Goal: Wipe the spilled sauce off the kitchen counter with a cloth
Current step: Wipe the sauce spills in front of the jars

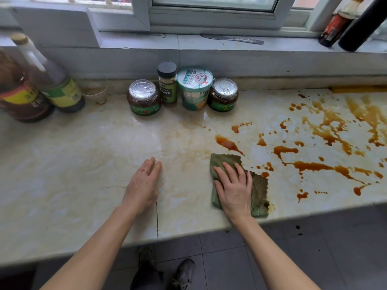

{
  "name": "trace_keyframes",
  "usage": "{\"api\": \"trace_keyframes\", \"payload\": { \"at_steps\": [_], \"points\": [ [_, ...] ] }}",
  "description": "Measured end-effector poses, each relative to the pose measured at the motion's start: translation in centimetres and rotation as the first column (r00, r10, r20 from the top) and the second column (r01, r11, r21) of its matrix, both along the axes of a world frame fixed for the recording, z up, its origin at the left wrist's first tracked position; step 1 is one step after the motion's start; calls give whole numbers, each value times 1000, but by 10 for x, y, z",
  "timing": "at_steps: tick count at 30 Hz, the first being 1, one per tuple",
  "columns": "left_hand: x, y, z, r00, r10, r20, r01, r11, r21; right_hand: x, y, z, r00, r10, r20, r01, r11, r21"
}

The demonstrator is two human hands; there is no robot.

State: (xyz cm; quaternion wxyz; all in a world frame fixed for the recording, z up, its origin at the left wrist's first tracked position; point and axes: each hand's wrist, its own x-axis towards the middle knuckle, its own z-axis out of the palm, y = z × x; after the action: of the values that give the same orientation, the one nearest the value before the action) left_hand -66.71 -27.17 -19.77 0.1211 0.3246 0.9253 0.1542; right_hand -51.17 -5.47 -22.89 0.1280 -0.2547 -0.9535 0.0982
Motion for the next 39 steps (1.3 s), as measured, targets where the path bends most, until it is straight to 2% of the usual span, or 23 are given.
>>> {"api": "trace_keyframes", "payload": {
  "at_steps": [3, 8, 13, 18, 22, 26, 28, 32, 39],
  "points": [
    [-2, 0, -2, 1000, 10, -3, -10, 1000, 6, 5, -26, 0, 999, 14, 35, -14, 1000, -23],
    [-2, 1, -2, 1000, 15, 5, -15, 1000, -3, -9, -59, 0, 974, 192, 121, -192, 981, -8],
    [-1, 2, 0, 999, 26, 20, -26, 1000, 4, -33, -65, -1, 959, 236, 159, -238, 971, -11],
    [-2, -1, 4, 999, 20, 38, -21, 1000, 21, -52, -41, -1, 969, 216, 122, -215, 976, -22],
    [-2, -4, 3, 999, 17, 48, -19, 999, 30, -45, -12, -4, 998, 48, 37, -48, 999, -20],
    [-2, -3, -1, 999, 18, 32, -18, 1000, 14, -40, -11, -8, 1000, -26, -8, 26, 999, -23],
    [-1, -2, -1, 999, 17, 35, -17, 1000, 15, -43, -24, -9, 999, -11, -32, 10, 1000, -17],
    [-3, -1, 0, 999, 6, 42, -8, 999, 41, -63, -54, -8, 988, 155, 17, -155, 988, 2],
    [-4, -5, 0, 1000, -3, -13, 3, 1000, 20, -120, -51, -1, 980, 174, 100, -170, 984, -42]
  ]
}}
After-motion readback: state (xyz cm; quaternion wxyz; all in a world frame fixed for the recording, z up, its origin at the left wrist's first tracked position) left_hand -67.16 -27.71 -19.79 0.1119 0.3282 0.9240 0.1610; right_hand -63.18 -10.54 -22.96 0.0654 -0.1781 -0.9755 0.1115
